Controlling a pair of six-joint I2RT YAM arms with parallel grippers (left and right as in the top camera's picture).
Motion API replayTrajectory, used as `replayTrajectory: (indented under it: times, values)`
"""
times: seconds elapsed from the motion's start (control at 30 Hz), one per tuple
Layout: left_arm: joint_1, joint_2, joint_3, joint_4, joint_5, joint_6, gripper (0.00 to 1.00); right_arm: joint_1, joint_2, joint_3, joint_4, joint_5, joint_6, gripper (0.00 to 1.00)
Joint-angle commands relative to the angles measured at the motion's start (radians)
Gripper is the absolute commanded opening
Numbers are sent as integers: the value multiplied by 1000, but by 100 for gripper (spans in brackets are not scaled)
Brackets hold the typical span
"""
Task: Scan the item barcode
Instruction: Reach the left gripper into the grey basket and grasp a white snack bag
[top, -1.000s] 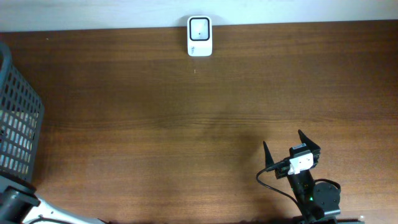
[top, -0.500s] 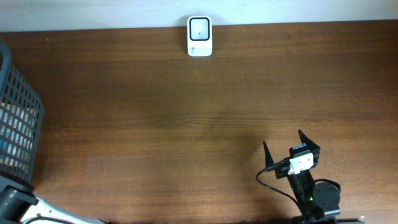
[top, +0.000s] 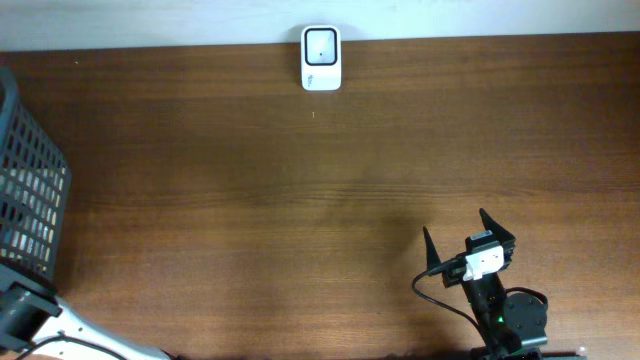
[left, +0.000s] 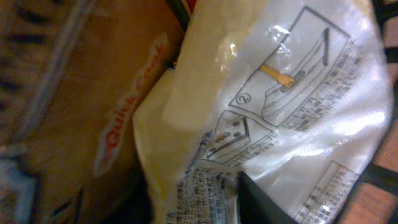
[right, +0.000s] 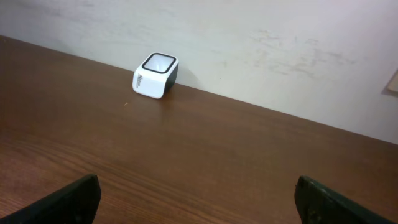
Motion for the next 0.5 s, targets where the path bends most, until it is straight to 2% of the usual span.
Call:
replayTrajectory:
  times: [0.0, 0.03, 0.13, 0.23, 0.33, 0.47]
  values:
    - [-21, 61, -33, -17, 12, -1, 6, 6, -5, -6, -4, -9, 11, 98]
    - [-20, 61, -27, -18, 12, -1, 0, 6, -5, -6, -4, -9, 11, 98]
    - [-20, 58, 19, -53, 15, -2, 0, 6, -5, -6, -4, -9, 11, 98]
    - [-20, 39, 154, -138, 15, -14, 0, 6, -5, -6, -4, -9, 11, 98]
    - [-19, -39, 428, -227, 10, -164, 0, 6, -5, -6, -4, -9, 11, 98]
    - [-19, -163, 672, -276, 16, -315, 0, 6, -5, -6, -4, -9, 11, 98]
